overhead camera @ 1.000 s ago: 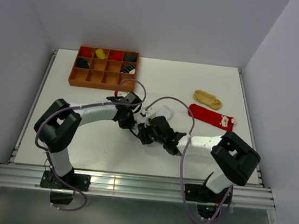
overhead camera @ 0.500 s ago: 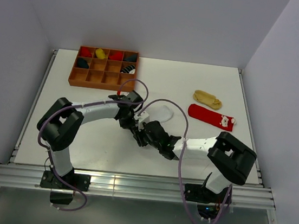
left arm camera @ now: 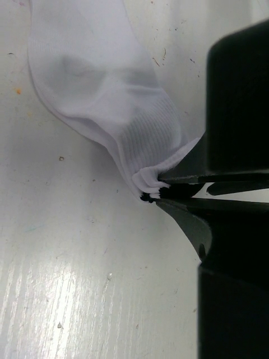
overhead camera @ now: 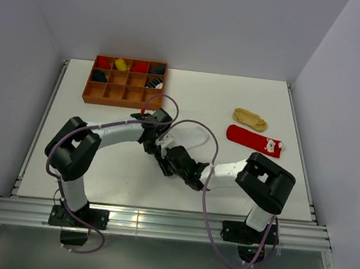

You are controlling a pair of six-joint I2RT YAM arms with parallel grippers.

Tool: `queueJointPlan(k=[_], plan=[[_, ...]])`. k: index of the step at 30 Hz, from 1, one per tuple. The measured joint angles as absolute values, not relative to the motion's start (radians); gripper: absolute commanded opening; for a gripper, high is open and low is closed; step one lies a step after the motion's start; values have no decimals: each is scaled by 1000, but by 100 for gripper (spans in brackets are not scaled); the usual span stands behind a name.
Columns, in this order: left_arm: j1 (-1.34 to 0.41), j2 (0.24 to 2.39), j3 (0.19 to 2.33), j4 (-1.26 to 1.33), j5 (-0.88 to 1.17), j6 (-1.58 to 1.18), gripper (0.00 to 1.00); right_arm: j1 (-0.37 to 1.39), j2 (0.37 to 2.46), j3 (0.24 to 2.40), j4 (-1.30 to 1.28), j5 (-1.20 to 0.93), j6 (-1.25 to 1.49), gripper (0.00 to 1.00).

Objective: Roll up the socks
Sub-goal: Roll the sock at the center of the board.

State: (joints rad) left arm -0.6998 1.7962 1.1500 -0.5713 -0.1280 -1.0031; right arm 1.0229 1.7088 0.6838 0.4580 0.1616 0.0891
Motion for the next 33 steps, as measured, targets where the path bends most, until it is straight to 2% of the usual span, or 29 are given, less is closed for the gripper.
queueJointPlan(k=[3, 6, 7, 9, 15, 22, 28, 33], plan=[[-697, 1796, 1150, -571, -128, -998, 12, 1026, 1727, 696, 461, 187, 87, 30], [-693, 1796, 1150, -570, -128, -989, 13, 1028, 1740, 706, 464, 210, 88, 14], [-691, 1796, 1150, -570, -128, -988, 14, 1028, 1741, 707, 464, 213, 88, 6], [-688, 1795, 1149, -568, -128, -987, 18, 1028, 1742, 709, 462, 214, 92, 0], [-663, 1741, 1100, -560, -128, -989, 33, 994, 1740, 729, 425, 119, 124, 0], [-622, 1605, 1034, -545, -145, -1021, 56, 845, 1735, 770, 342, -185, 220, 0], [-613, 1448, 934, -467, -163, -1076, 62, 739, 1762, 818, 294, -454, 334, 0], [-613, 1363, 822, -377, -146, -1113, 62, 653, 1861, 827, 365, -671, 496, 0]])
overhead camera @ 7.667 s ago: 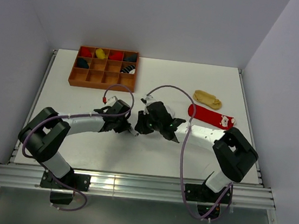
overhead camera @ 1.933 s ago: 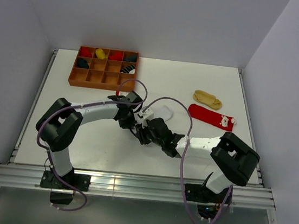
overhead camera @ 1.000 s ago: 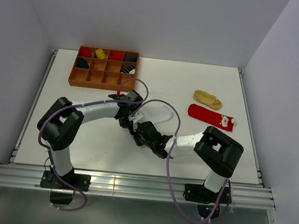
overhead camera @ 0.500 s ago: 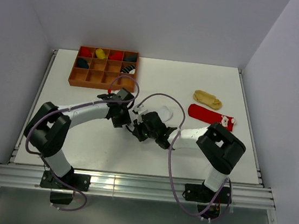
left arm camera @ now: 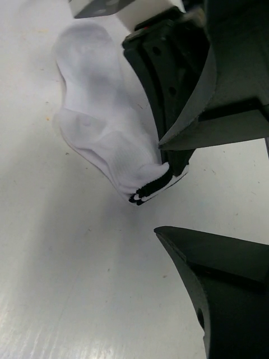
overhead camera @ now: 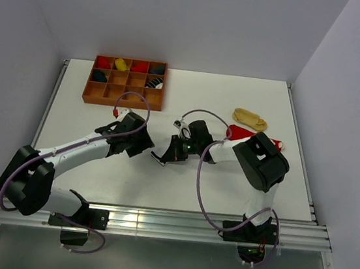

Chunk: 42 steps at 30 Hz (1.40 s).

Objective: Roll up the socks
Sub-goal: Roll the sock at the center of the board.

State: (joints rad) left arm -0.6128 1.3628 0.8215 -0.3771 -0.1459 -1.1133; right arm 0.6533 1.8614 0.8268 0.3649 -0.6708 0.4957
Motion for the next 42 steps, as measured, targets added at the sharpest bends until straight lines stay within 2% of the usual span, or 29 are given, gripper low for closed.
queueJointPlan(k=[9, 27, 34, 37, 42], plan=[[-629, 1379, 756, -295, -104, -1150, 60, 559, 2006, 831, 548, -892, 757, 0], [-648, 1513, 756, -221, -95, -1193, 55, 525, 2069, 843, 607, -966, 851, 0], [-648, 1560, 758, -182, -94, -1202, 40, 524, 2070, 844, 606, -965, 852, 0], [-650, 1580, 766, -163, -89, -1204, 34, 524, 2070, 844, 604, -962, 847, 4], [-656, 1618, 801, -165, -91, -1201, 27, 523, 2036, 842, 555, -921, 804, 25]])
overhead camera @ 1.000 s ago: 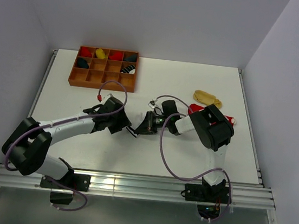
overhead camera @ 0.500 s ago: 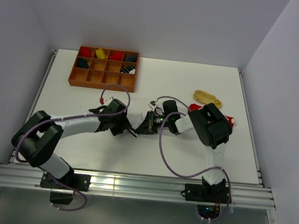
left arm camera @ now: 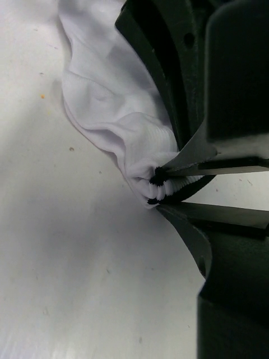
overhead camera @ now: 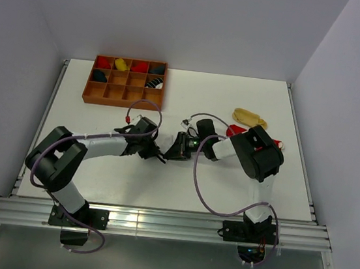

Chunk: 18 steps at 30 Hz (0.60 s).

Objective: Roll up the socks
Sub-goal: Roll the sock at the center of the board.

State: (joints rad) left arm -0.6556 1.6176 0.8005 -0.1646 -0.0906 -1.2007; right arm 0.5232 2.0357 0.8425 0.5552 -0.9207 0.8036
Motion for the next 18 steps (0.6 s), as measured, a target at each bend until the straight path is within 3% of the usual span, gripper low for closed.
queueJointPlan(k=[5, 13, 18], plan=[[-668, 1662, 860, -194, -97, -1189, 26, 537, 1888, 817, 407, -732, 665, 38], [-685, 1691, 924, -271, -121, -1156, 26, 661, 1587, 744, 273, -334, 432, 39], [-693, 1703, 955, -309, -133, -1135, 26, 825, 1526, 710, 281, -125, 301, 41]])
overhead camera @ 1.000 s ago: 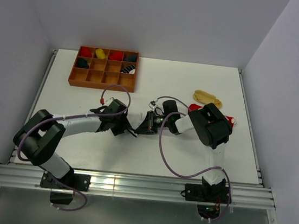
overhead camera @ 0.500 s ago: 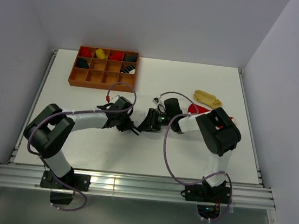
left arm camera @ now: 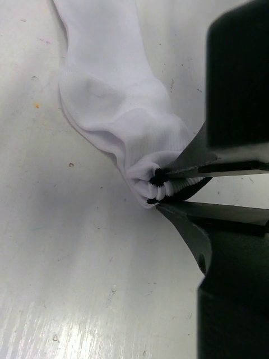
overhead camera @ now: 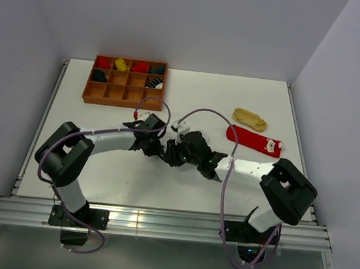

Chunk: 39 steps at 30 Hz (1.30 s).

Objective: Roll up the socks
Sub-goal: Roll the sock at the center of the board.

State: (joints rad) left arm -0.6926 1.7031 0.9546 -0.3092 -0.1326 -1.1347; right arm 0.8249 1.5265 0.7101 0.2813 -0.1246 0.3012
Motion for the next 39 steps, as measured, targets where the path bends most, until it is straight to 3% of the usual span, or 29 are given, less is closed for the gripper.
queueJointPlan(k=[10, 23, 26, 27, 31, 35, 39], plan=[[-701, 1708, 971, -335, -136, -1116, 26, 954, 1575, 693, 317, 84, 162, 43], [-701, 1712, 981, -349, -135, -1111, 26, 1001, 1692, 703, 358, 175, 94, 42], [-701, 1712, 981, -349, -133, -1111, 26, 1005, 1712, 713, 364, 198, 87, 33], [-701, 1712, 981, -349, -133, -1111, 27, 1006, 1718, 717, 364, 205, 87, 23], [-700, 1711, 980, -348, -138, -1112, 30, 1007, 1723, 723, 366, 216, 91, 1], [-700, 1690, 960, -347, -144, -1119, 48, 980, 1715, 723, 362, 148, 118, 0], [-700, 1641, 912, -347, -157, -1142, 60, 875, 1708, 725, 350, -75, 199, 0]])
